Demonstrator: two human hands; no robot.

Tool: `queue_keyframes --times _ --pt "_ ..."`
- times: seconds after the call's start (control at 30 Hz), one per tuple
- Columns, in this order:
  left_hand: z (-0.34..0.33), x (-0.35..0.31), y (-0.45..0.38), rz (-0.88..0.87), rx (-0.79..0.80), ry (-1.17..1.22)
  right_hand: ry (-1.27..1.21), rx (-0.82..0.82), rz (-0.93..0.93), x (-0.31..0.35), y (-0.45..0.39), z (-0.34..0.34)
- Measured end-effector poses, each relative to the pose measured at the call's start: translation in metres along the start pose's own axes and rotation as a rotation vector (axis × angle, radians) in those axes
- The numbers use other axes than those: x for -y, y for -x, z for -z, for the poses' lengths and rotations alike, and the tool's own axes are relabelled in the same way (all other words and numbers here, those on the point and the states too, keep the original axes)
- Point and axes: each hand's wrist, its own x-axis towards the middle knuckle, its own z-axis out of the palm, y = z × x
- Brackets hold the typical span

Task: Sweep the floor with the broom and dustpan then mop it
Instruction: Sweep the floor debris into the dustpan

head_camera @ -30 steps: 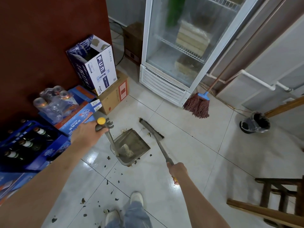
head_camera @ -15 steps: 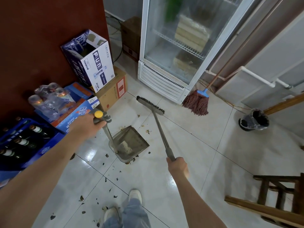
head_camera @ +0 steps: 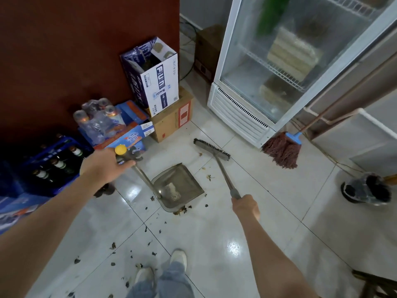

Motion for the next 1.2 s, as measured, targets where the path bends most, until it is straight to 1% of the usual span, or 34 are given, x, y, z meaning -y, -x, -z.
queue_keyframes --times 0.1,0.2,0.4,0.53,0.7,0.9,1.07,1.2 --pt "-0.002 0.012 -0.004 -0.013 -0.001 -0.007 0.018 0.014 0.018 0.016 -0.011 0.001" --pt "-0.008 0.017 -0.005 0.022 0.025 -0.013 0.018 0.023 0.031 0.026 -0.022 -0.001" --pt "-0.009 0.022 -0.001 0.066 0.031 -0.009 0.091 0.018 0.054 0.027 -0.029 -0.009" --pt "-0.012 0.032 -0.001 0.041 0.037 -0.009 0.122 0.023 0.049 0.026 -0.020 -0.018" --pt "-0.013 0.053 0.005 0.009 0.024 0.001 0.123 0.034 0.026 0.014 0.008 -0.037" --pt "-0.008 0.090 0.004 -0.029 0.036 0.034 0.073 0.056 -0.043 0.004 0.063 -0.070" --pt "0.002 0.122 0.000 -0.057 0.056 0.013 0.007 0.057 -0.083 0.005 0.101 -0.102" --pt "0.007 0.145 -0.001 -0.107 0.060 0.023 0.028 -0.005 -0.108 0.004 0.122 -0.115"
